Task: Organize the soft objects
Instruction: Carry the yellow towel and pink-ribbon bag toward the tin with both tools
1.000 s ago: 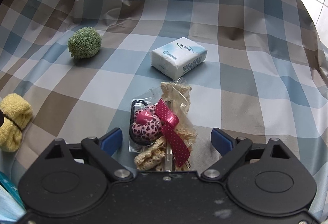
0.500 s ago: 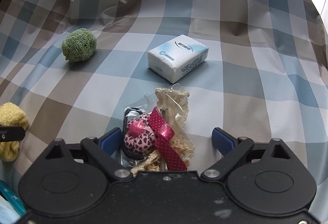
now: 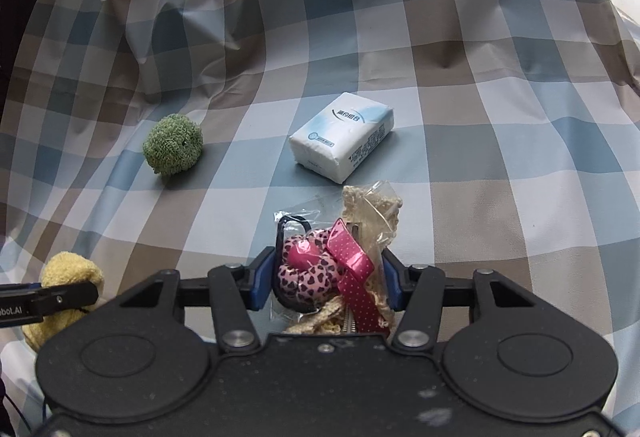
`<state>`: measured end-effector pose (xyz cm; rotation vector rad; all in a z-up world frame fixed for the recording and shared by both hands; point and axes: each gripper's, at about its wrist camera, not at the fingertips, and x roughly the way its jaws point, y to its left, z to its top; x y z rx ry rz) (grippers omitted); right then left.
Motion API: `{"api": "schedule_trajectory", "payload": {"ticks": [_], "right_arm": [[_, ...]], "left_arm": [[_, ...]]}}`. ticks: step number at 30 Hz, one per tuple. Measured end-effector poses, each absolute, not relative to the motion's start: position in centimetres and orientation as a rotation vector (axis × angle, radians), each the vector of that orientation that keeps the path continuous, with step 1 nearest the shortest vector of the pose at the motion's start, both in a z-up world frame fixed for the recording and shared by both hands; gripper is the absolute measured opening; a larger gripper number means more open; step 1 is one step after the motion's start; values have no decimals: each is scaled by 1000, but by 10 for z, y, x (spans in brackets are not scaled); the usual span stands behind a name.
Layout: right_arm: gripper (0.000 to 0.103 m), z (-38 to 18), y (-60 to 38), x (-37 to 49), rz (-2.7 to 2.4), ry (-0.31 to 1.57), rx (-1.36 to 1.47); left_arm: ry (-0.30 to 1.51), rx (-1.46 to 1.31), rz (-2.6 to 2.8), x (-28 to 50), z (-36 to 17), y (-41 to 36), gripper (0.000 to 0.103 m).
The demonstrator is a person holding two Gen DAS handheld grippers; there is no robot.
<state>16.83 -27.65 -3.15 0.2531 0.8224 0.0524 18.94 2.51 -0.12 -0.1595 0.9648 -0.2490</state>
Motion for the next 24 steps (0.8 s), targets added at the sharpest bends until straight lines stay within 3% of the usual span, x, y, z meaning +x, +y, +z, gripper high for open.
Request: {"api": "schedule_trajectory", "payload": {"ticks": [13, 24], "right_arm": [[52, 40, -265, 79, 9, 621, 256], [52, 64, -249, -26, 66, 543, 274]], "left_arm": [[841, -141, -322, 115, 59, 21, 44], [870, -168, -282, 54, 46, 46, 45]]}}
